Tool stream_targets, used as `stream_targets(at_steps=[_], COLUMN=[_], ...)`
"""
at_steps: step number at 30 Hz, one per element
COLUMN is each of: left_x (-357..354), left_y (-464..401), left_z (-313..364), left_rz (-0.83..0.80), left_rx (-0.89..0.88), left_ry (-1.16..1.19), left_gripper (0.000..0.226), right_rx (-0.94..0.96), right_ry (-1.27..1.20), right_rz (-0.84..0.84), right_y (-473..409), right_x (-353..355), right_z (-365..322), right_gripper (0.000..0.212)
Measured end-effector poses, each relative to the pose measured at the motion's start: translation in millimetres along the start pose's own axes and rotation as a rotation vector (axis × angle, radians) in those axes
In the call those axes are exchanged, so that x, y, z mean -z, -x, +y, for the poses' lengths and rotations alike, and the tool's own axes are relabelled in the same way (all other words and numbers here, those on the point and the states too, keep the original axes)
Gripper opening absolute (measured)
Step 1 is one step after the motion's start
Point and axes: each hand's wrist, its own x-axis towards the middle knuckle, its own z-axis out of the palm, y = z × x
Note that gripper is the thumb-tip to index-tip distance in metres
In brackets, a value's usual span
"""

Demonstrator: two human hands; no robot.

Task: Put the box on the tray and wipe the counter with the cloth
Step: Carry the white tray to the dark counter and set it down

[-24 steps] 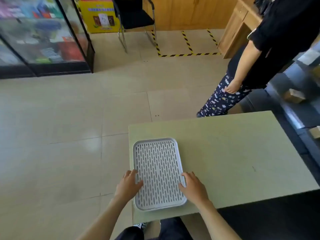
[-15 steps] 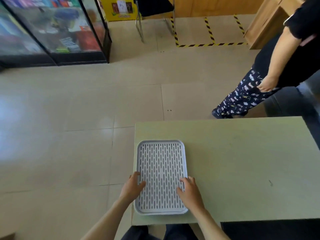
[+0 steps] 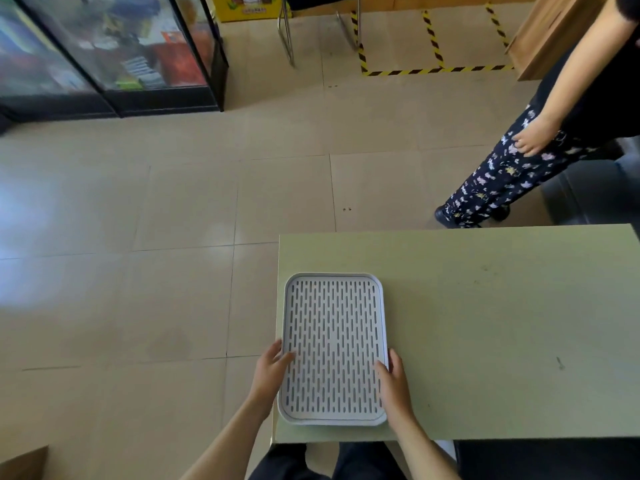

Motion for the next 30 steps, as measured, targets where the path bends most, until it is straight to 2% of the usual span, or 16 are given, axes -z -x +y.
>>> stream_targets(at_steps=[3,6,11,15,18,21,25,30], left_x=[5,7,13,13,7,-5,-32,-64], left_y=[2,6,13,19,27,34,53,89], left_z=[3,4,9,13,13,8,-2,-22], left_rz=[-0.034,-0.093,-0.166,-0.243,-0.320,-0.384,-0.529,-0.703], left_rx=[-0.009,-0.026,-0.083,-0.147,-0.204,-0.259,-0.290,-0.341], left_ry=[0.008,-0.011,-0.055,-0.086,-0.096,-0.133,-0.203,-0.311], left_gripper=[0.032,0.034,0.042,0.049,0.055,0.059,0.060,0.056], right_rx=[-0.037,-0.023,-0.026,-0.032,-0.010,-0.012,0.055,0.062], right_ry=[-0.067,-0.158,-0.253,-0.334,-0.459,-0.529,-0.609,-0.708], right_rz=[0.001,0.046,0.158,0.273,0.345,0.434,0.572,0.722], right_y=[11,21,43,62,81,110,165,227], right_x=[-3,-7,-13,-18,-16,-12,-4,7], right_z=[1,9,20,38,55,70,88,116], right_gripper=[0.039,0.036,0.045,0.072,0.080,0.069,0.039,0.032])
